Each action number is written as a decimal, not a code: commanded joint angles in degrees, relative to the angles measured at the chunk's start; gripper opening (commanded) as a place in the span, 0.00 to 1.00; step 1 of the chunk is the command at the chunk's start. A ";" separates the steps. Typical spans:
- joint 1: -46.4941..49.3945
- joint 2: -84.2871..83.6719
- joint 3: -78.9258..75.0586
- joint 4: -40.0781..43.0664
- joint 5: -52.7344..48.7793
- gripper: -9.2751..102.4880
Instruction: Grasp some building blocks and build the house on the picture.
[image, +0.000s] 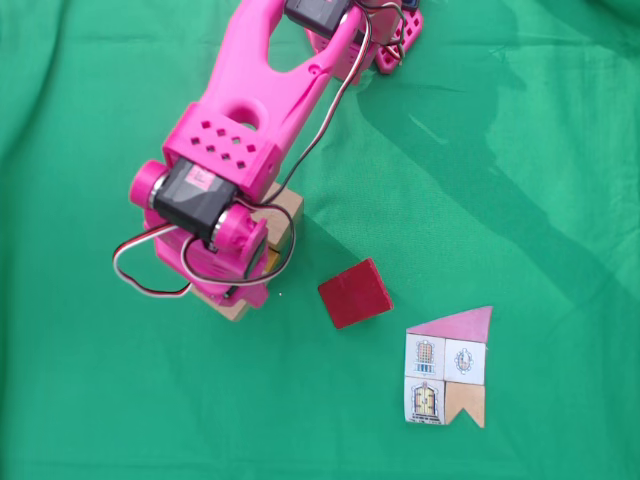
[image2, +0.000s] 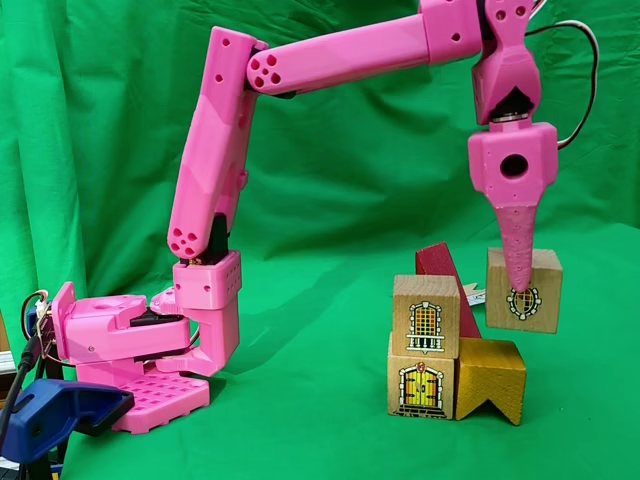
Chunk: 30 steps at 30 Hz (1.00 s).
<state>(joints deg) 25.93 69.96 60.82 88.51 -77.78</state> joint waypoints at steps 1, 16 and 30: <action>0.00 0.18 -0.44 0.35 -0.26 0.27; 0.00 1.58 3.08 0.09 -0.26 0.27; 0.18 3.25 3.08 0.09 -7.65 0.27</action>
<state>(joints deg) 25.93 69.79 64.16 88.59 -82.09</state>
